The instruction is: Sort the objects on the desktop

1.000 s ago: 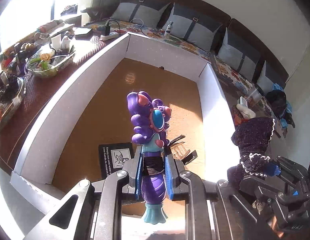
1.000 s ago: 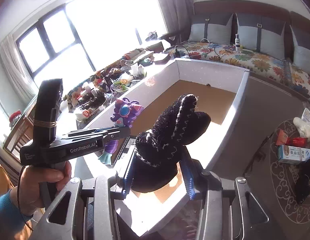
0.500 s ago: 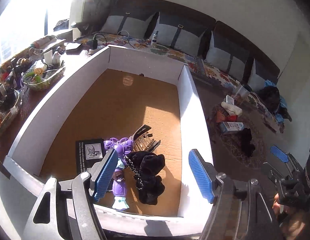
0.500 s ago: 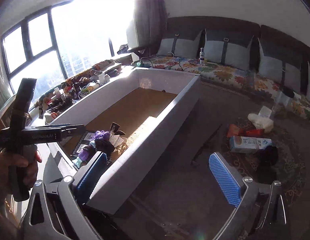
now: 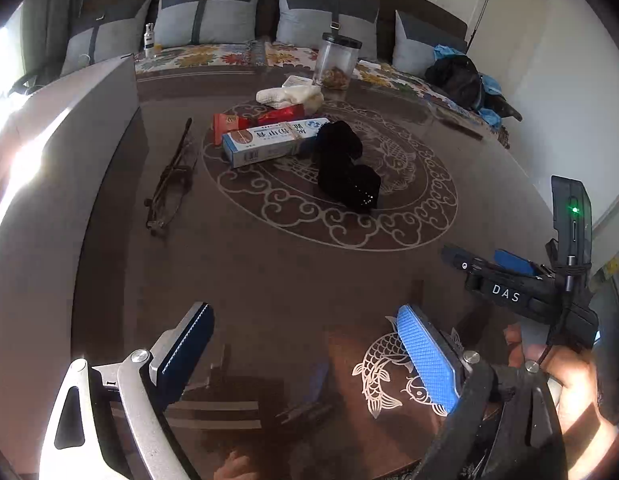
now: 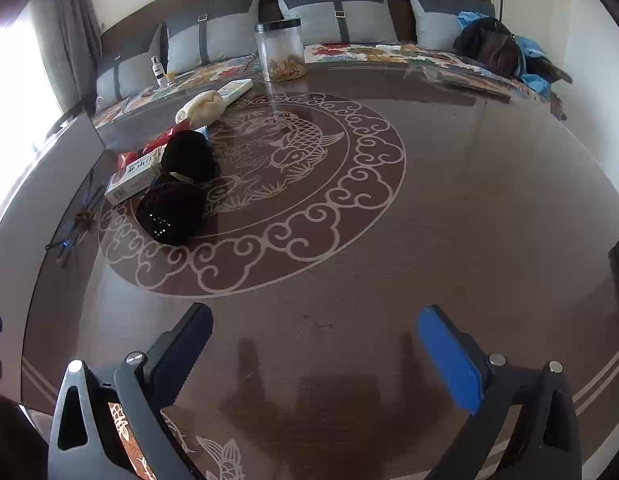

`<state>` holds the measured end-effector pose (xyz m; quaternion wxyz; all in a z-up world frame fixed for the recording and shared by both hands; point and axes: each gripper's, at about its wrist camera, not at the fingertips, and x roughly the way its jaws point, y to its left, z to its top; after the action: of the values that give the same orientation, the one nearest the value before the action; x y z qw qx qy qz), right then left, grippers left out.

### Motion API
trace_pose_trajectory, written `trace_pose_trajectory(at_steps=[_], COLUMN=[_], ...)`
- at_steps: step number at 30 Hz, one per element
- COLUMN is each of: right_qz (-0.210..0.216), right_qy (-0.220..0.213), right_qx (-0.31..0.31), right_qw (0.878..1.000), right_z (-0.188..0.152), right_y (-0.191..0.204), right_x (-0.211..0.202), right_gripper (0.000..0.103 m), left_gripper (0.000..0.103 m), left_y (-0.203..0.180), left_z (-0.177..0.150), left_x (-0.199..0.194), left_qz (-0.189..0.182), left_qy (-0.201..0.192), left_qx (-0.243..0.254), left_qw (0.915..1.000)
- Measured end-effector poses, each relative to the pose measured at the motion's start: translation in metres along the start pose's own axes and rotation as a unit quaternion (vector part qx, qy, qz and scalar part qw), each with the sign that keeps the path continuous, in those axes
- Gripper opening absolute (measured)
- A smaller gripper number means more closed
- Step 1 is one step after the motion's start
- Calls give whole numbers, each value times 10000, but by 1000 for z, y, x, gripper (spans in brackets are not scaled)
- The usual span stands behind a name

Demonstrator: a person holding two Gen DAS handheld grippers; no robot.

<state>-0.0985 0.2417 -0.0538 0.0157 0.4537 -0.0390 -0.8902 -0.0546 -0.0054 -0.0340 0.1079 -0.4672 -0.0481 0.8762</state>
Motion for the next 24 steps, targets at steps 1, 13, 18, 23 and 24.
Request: trace_pose_trajectory(at_steps=[1, 13, 18, 23, 24], right_qz=[-65, -370, -355, -357, -356], right_qy=[20, 69, 42, 26, 27], right_qx=[13, -318, -353, -348, -349], right_qw=[10000, 9988, 9987, 9988, 9988], right_z=[0, -5, -5, -5, -5], right_y=[1, 18, 20, 20, 20], right_x=[3, 18, 18, 19, 19], right_gripper=[103, 103, 103, 103, 103], left_gripper=[94, 94, 103, 103, 103], left_y=[-2, -15, -6, -6, -6], left_z=[2, 36, 43, 45, 45], left_x=[12, 79, 87, 87, 87], left_qz=[76, 733, 715, 725, 726], left_qy=[41, 58, -73, -71, -70], left_qx=[-25, 478, 549, 541, 542], left_qw=[10000, 9961, 9959, 9959, 9959])
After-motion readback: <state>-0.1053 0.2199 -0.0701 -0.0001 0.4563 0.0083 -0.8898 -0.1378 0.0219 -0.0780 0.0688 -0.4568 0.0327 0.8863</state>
